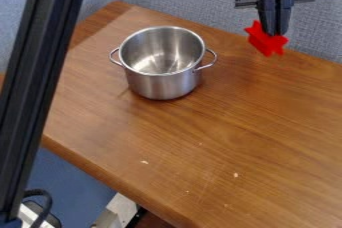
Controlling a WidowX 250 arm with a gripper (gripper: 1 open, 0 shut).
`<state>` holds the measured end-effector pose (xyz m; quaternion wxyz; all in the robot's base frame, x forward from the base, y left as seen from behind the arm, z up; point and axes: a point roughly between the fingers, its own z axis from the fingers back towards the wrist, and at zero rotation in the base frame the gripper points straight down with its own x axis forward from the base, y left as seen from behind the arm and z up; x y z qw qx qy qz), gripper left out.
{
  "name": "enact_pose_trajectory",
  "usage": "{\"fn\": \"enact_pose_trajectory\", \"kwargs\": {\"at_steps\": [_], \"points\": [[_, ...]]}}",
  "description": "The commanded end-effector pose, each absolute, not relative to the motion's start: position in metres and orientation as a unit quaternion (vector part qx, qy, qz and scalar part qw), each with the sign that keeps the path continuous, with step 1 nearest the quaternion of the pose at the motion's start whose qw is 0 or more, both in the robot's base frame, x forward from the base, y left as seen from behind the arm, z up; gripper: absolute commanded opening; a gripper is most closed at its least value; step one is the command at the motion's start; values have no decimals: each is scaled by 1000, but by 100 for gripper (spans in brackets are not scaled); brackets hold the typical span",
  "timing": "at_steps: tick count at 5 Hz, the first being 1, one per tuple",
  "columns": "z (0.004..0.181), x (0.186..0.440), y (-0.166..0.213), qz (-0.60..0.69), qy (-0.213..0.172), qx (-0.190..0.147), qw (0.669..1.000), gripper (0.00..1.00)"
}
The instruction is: Put the red object in the metal pot
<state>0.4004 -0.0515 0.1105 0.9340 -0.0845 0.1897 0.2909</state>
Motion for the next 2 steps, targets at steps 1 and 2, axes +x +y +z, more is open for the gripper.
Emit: {"fn": "enact_pose_trajectory", "kwargs": {"at_steps": [1, 2], "points": [[136, 407, -39, 285, 153, -98, 941, 0], [144, 410, -36, 272, 142, -102, 946, 0]]}}
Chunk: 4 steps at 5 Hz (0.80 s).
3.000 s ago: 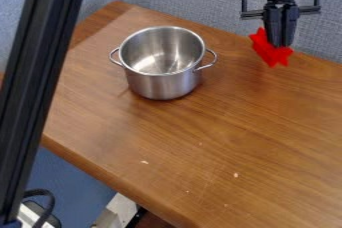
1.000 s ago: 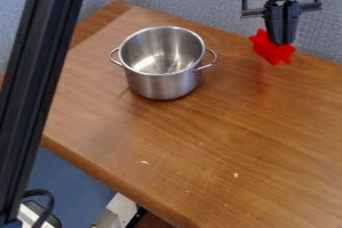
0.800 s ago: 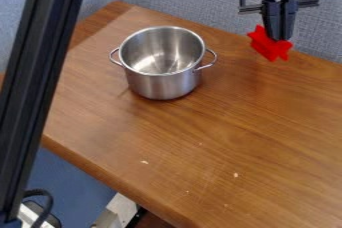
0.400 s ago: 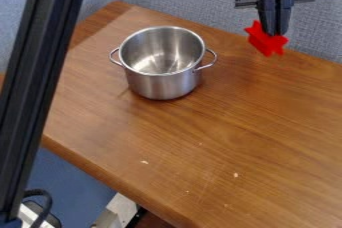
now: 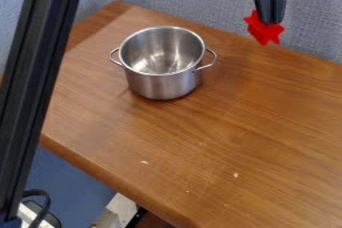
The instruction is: Put the red object in the metal pot
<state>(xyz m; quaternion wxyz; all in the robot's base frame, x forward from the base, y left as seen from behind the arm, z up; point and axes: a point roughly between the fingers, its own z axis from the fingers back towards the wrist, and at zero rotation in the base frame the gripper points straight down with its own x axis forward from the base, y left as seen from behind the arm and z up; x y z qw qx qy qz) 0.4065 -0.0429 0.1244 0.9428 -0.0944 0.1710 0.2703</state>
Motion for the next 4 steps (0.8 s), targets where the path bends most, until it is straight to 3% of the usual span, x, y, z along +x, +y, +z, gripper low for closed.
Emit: {"fn": "enact_pose_trajectory", "kwargs": {"at_steps": [1, 2, 3, 4], "points": [[151, 412, -33, 253, 133, -100, 953, 0], [176, 409, -23, 225, 111, -114, 961, 0], [188, 407, 5, 222, 99, -116, 963, 0], [189, 402, 36, 230, 105, -102, 962, 0]]}}
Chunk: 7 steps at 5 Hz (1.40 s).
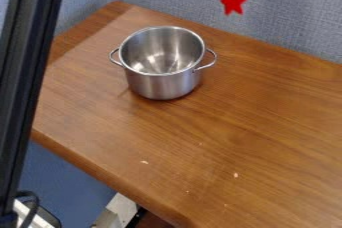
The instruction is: Put the red object in the metal pot
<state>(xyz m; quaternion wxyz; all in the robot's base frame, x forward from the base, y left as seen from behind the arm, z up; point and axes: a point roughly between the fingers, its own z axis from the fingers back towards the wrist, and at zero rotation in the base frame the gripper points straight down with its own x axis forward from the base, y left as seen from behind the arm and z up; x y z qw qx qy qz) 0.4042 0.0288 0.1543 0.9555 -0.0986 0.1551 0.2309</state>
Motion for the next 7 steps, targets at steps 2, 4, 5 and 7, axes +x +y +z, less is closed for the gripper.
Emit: {"fn": "enact_pose_trajectory", "kwargs": {"at_steps": [2, 4, 5, 7], "points": [[172, 388, 64, 218, 108, -62, 968, 0], [157, 374, 61, 212, 125, -40, 968, 0], [165, 368, 60, 208, 115, -43, 970, 0], [167, 357, 61, 210, 109, -37, 971, 0]]}}
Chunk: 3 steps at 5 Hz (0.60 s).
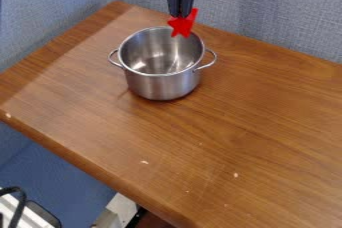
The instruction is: Put the red object in the metal pot
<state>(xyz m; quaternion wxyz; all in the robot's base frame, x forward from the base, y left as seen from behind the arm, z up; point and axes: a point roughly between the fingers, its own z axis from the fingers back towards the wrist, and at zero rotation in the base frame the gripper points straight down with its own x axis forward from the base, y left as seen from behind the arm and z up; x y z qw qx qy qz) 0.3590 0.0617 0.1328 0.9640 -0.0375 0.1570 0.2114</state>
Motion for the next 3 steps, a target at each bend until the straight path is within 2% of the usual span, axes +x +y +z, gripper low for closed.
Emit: {"fn": "enact_pose_trajectory", "kwargs": {"at_steps": [1, 3], "points": [[161, 353, 63, 216, 110, -29, 970, 0], [150, 343, 64, 222, 96, -15, 970, 0]]}}
